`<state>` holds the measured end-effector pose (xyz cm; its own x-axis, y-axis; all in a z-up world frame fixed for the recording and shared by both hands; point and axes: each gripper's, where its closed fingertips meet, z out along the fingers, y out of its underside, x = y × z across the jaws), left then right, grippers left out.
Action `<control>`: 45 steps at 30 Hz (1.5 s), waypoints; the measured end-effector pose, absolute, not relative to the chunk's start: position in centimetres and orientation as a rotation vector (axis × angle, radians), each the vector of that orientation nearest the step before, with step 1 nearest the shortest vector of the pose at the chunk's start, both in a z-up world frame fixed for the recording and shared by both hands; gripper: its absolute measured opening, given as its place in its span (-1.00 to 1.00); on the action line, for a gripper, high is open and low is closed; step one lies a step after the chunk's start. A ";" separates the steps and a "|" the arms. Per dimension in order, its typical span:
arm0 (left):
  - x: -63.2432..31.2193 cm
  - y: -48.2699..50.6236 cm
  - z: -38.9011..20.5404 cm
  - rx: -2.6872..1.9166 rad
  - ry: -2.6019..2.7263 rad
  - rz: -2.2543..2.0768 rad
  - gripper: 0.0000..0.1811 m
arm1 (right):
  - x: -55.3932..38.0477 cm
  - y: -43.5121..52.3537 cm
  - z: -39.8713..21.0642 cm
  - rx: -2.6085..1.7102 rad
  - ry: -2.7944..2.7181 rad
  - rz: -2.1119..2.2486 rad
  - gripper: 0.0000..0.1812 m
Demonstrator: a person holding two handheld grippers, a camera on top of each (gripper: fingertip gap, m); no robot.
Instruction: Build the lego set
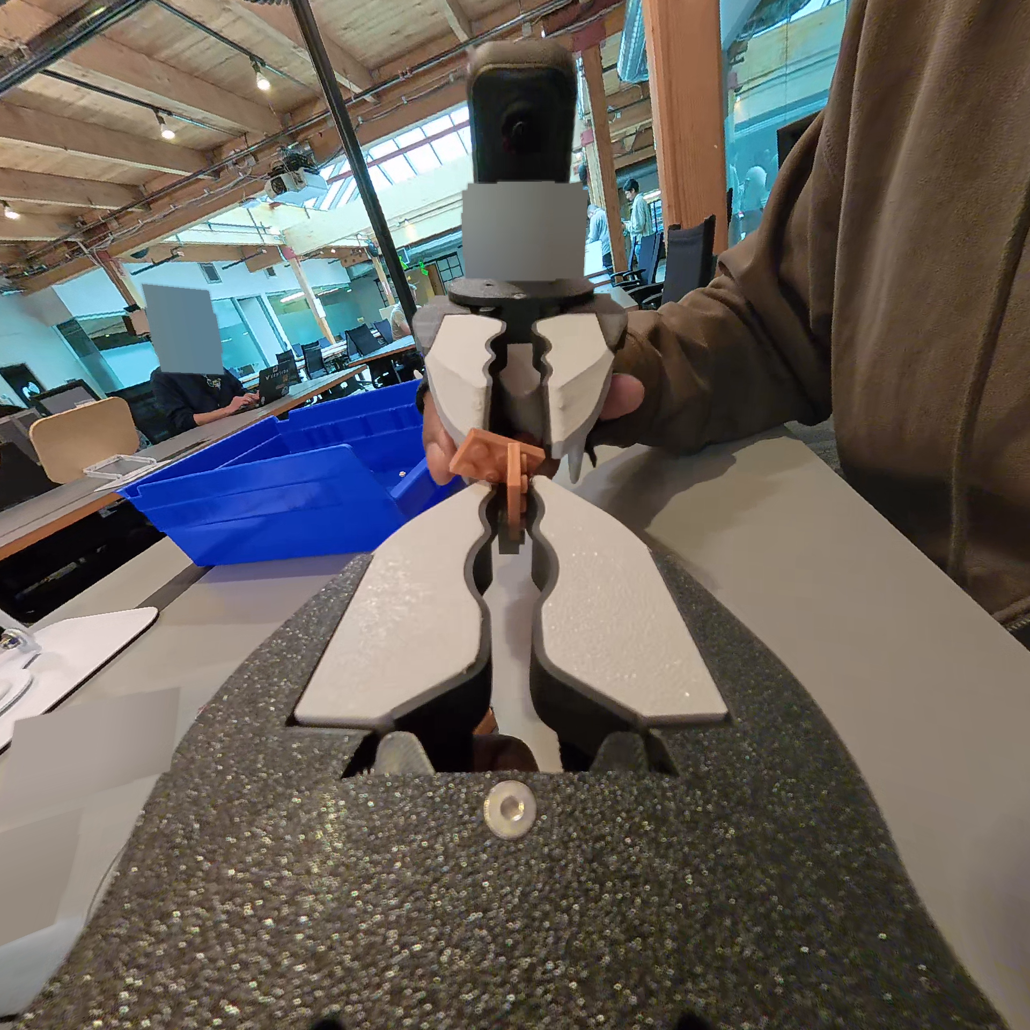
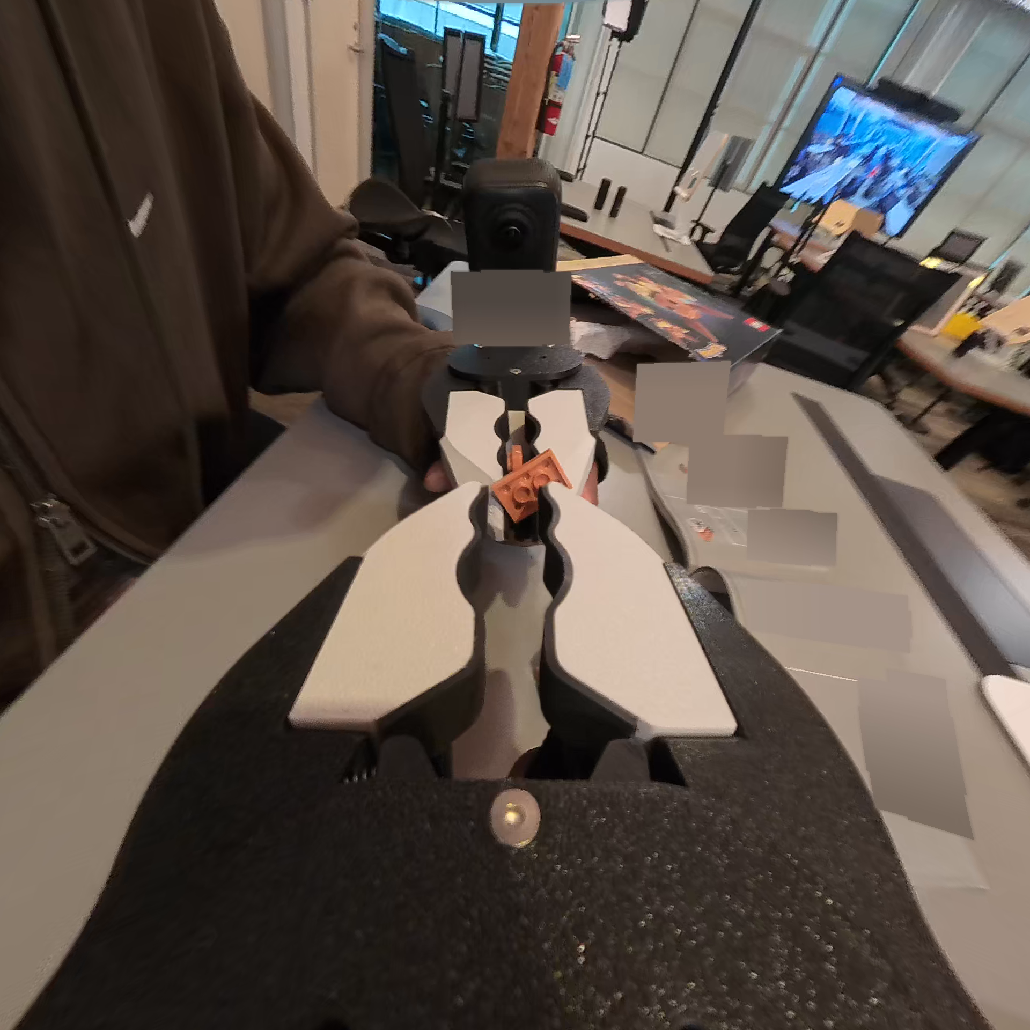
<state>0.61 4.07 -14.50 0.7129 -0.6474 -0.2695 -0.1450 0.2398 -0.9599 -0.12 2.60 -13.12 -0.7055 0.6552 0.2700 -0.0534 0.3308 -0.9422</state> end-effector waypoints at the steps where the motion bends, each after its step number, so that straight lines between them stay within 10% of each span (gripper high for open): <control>1: 0.6 4.1 -14.5 -1.310 0.745 -0.391 -0.91 | -0.1 2.6 -13.1 -0.511 -1.948 1.400 -0.81; 45: -5.4 4.3 -18.9 -1.667 0.770 -0.277 -0.91 | -2.4 3.5 -25.2 -0.925 -2.310 0.872 -0.73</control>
<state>-5.40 4.27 -18.91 0.7511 -0.6203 -0.2261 -0.3345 -0.0622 -0.9404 -2.41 3.49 -25.18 -0.6444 0.7362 0.2065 0.4160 0.5641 -0.7132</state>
